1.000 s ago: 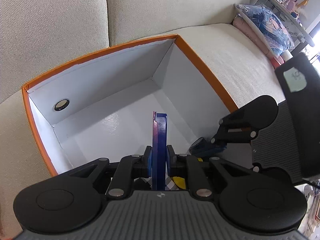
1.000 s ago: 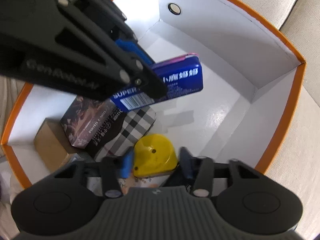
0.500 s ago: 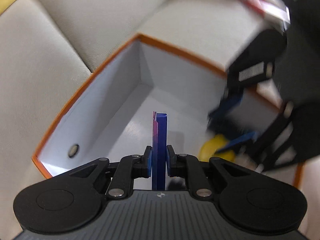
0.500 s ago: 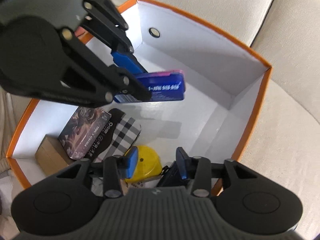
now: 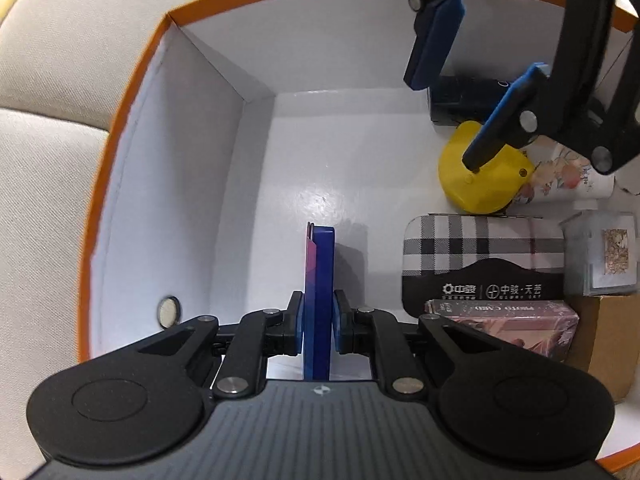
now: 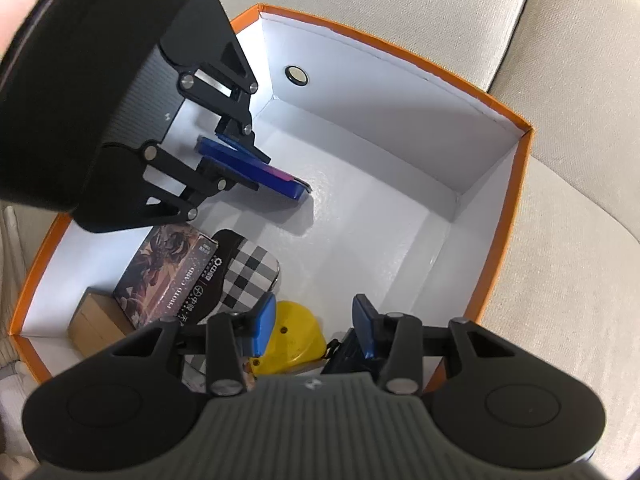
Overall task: Organize rigid objects
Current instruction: 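Lower the tape measure into the box with the right gripper while the left gripper lowers the tin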
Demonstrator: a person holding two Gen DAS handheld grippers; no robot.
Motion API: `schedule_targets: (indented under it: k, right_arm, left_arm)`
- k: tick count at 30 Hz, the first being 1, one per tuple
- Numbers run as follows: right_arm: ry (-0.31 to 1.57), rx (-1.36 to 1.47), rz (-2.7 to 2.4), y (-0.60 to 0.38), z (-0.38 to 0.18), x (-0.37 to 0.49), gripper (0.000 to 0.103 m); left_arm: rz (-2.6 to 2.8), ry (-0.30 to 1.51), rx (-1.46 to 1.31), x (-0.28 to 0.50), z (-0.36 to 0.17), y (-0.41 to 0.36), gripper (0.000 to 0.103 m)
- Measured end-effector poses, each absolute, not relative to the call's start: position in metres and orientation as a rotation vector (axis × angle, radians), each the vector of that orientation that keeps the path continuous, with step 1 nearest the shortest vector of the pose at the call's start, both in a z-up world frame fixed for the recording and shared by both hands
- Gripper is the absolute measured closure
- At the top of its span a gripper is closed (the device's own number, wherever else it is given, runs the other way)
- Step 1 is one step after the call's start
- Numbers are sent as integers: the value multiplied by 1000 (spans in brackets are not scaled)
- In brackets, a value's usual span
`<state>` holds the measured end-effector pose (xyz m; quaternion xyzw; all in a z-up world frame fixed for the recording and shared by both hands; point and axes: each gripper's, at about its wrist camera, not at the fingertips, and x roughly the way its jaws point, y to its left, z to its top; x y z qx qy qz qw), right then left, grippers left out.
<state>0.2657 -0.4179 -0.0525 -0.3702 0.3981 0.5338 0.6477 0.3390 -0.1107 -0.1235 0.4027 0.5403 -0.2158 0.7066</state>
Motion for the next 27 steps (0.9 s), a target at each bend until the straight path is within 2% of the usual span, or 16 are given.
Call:
schedule_targets:
  k: [1, 6, 13, 27]
  right_arm:
    - [904, -840, 1213, -419, -52, 265, 59]
    - [895, -844, 1204, -421, -54, 261, 59]
    - [897, -837, 1205, -424, -56, 259, 57]
    - [896, -871, 1223, -422, -47, 243, 57]
  left_arm:
    - [-478, 1205, 890, 339, -124, -110, 83]
    - [-492, 1211, 838, 337, -115, -105, 78]
    - [-500, 1292, 662, 344, -99, -97, 74]
    - [-478, 1225, 547, 311, -56, -86, 74]
